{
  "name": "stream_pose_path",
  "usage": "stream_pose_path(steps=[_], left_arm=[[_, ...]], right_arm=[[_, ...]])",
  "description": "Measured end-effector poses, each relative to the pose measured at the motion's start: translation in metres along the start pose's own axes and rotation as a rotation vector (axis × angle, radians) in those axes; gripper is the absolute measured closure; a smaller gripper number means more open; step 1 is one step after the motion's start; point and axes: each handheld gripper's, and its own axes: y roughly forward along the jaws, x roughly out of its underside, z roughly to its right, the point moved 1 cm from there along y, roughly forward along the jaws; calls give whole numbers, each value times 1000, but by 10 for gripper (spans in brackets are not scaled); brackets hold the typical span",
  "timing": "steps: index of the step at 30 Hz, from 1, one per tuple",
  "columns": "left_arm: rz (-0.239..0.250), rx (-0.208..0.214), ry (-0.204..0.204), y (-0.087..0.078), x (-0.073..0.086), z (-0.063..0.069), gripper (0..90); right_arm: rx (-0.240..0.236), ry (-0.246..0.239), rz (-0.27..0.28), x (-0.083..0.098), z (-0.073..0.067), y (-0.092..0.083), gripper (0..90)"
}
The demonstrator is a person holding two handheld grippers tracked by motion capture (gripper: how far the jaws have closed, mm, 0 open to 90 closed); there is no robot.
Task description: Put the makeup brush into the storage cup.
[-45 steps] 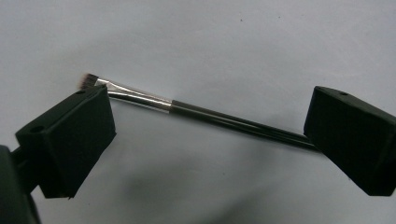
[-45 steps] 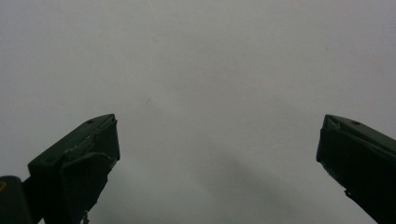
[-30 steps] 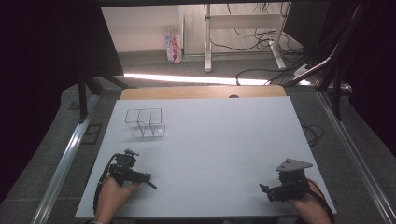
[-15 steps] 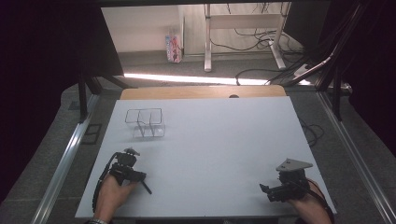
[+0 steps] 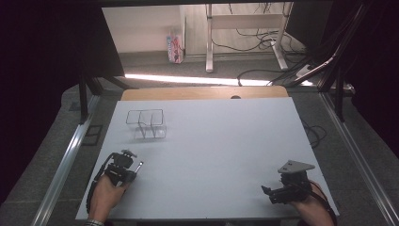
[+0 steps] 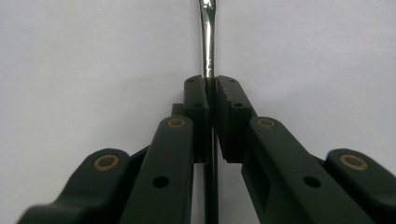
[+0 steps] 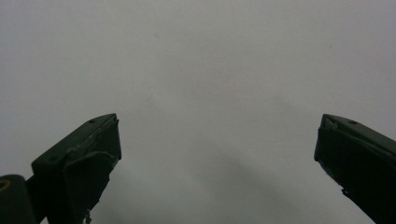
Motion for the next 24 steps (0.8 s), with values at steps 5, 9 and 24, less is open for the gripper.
stream_pose_path(steps=[5,9,24], left_arm=[[16,10,-3,-3,0,-2,842],[45,29,3,-9,2,-2,842],[169,84,24,-23,4,0,842]], right_arm=[[0,0,2,0,0,0,3],[-1,1,2,0,0,0,3],[-10,6,6,0,1,-1,2]])
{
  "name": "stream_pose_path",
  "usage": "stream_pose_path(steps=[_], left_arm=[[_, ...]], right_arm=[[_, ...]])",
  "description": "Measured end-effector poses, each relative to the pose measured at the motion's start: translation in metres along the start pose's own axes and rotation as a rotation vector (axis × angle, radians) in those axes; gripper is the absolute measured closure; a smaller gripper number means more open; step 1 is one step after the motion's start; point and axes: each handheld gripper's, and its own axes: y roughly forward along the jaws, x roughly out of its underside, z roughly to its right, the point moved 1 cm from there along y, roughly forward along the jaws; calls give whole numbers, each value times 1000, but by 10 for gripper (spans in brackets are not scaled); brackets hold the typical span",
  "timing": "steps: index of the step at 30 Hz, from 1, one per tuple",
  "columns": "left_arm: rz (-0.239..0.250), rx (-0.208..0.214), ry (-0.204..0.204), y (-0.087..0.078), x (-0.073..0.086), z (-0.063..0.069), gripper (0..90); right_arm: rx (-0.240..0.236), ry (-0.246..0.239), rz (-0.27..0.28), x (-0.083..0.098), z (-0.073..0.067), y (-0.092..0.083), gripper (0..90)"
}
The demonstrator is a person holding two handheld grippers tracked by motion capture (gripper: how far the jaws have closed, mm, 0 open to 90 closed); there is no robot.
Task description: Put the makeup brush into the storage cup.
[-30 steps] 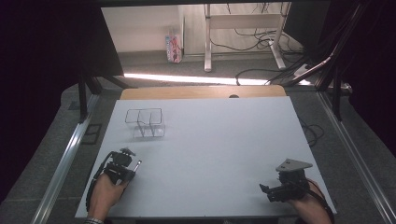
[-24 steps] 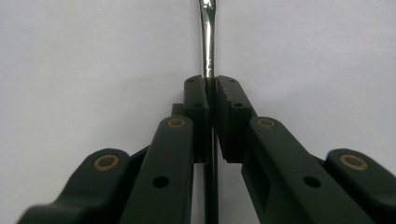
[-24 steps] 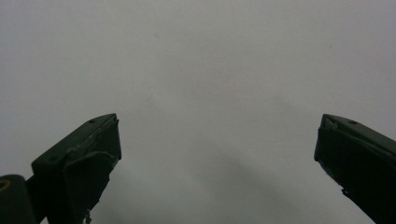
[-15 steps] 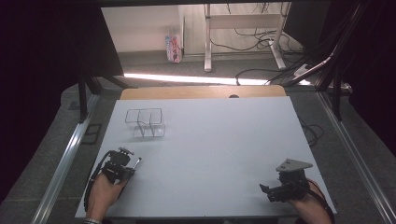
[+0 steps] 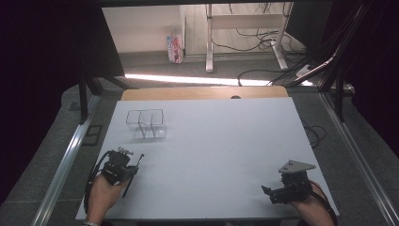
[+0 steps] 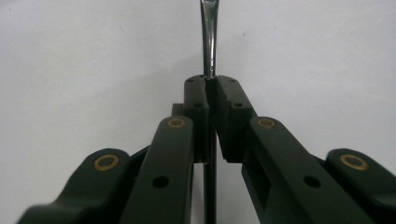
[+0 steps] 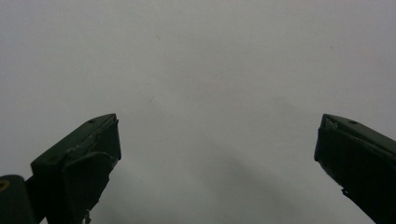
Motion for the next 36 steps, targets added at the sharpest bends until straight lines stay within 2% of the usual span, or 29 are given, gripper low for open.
stream_pose_path(steps=[7,11,17,24,28,32,36], left_arm=[[58,27,-7,-5,1,-1,842],[81,79,-14,-7,2,-4,842],[117,81,-8,-10,2,-4,842],[216,85,16,-19,1,-1,842],[247,87,26,-23,1,-1,842],[279,83,27,-26,1,-2,842],[302,73,32,-29,1,-1,842]], right_arm=[[-3,-1,2,0,0,0,2],[-4,0,3,0,0,0,2],[-6,-2,6,0,0,0,2],[-8,-6,12,0,-1,-1,2],[-12,-9,20,-1,-1,-1,3],[-17,-17,53,-3,-2,-3,1],[-16,-12,56,-3,-1,-4,0]])
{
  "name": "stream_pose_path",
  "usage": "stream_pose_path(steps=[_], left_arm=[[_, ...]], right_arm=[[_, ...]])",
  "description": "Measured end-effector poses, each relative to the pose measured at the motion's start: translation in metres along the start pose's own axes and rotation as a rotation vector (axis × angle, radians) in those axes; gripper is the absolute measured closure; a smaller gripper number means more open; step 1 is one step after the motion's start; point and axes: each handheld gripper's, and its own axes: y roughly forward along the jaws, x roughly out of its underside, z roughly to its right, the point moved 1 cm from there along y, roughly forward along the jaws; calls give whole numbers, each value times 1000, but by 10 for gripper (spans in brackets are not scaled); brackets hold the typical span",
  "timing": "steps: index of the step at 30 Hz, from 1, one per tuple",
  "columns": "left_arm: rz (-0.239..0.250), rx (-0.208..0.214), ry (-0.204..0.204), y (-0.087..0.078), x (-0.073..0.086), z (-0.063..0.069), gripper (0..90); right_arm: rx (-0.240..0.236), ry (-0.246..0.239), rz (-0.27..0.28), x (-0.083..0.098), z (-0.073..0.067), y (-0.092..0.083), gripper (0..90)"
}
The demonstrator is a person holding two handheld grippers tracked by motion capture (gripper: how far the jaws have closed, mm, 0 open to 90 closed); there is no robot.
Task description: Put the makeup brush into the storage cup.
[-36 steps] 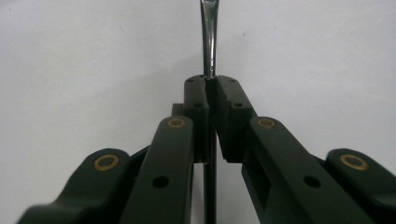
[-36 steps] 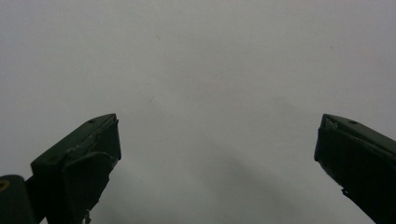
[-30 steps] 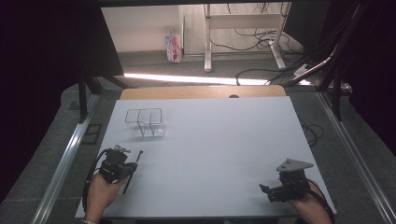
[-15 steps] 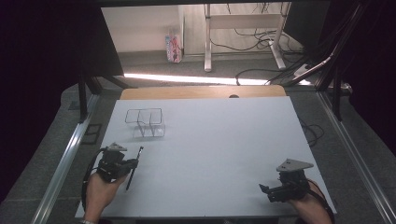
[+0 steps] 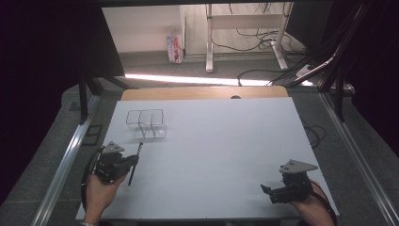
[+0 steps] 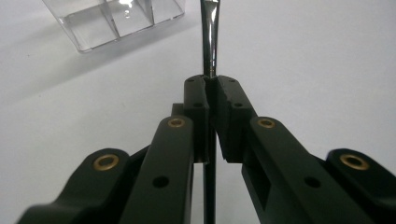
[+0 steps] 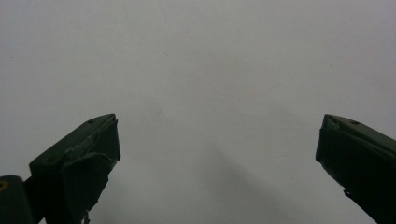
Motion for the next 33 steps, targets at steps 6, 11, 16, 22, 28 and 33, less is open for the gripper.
stream_pose_path(steps=[6,11,16,22,28,33], left_arm=[[31,-15,5,-3,-2,1,842],[58,-19,9,-6,-4,1,842],[85,-26,14,-9,-7,0,842],[126,-19,11,-14,-11,-4,841],[178,-25,8,-15,-19,-6,841],[210,-25,6,-16,-25,-9,841]], right_arm=[[-4,-5,11,-1,-1,0,0],[0,-16,19,-1,-2,-1,0],[7,-29,54,-4,-3,-4,0],[11,-31,62,-4,-3,-5,0],[12,-29,67,-4,-2,-5,0],[16,-30,65,-4,-2,-5,0]])
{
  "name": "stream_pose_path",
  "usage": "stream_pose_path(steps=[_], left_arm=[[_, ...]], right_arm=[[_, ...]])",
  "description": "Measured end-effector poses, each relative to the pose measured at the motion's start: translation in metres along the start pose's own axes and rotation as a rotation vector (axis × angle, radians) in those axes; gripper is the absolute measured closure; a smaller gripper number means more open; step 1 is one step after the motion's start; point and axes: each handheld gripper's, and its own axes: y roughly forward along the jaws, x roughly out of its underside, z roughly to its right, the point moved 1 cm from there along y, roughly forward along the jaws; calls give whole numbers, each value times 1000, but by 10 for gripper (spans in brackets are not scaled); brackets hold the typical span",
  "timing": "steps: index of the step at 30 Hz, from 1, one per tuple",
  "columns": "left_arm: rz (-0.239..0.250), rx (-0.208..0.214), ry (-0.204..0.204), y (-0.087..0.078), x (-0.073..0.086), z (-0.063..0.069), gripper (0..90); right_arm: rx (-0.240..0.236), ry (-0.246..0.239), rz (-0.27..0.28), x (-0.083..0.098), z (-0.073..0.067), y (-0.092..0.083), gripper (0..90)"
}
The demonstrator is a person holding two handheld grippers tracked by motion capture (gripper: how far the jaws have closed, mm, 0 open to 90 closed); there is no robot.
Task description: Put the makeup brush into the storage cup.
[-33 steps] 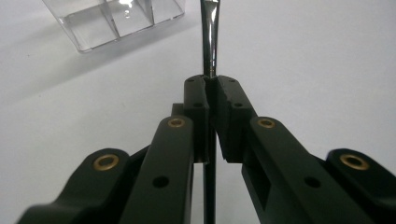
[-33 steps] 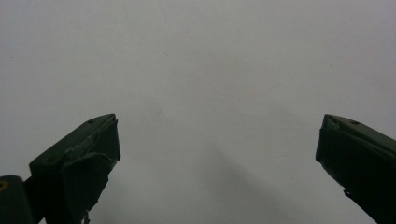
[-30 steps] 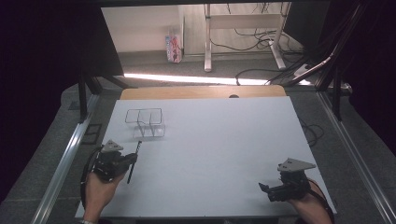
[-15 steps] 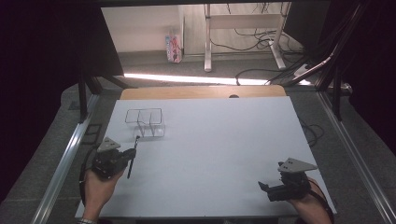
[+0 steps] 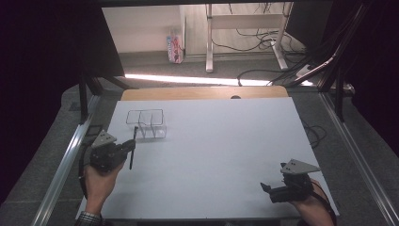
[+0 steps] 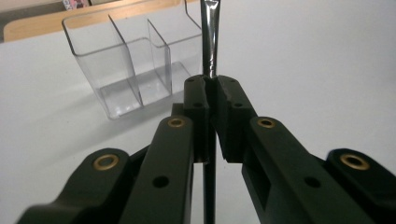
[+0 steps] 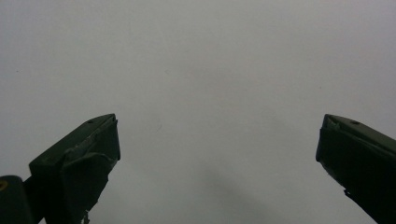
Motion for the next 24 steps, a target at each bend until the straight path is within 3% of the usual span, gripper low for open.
stream_pose_path(steps=[16,24], left_arm=[[80,-38,29,1,-31,-9,841],[93,-46,31,5,-38,-12,842]], right_arm=[[15,4,6,0,1,0,0],[15,5,8,0,1,0,0]])
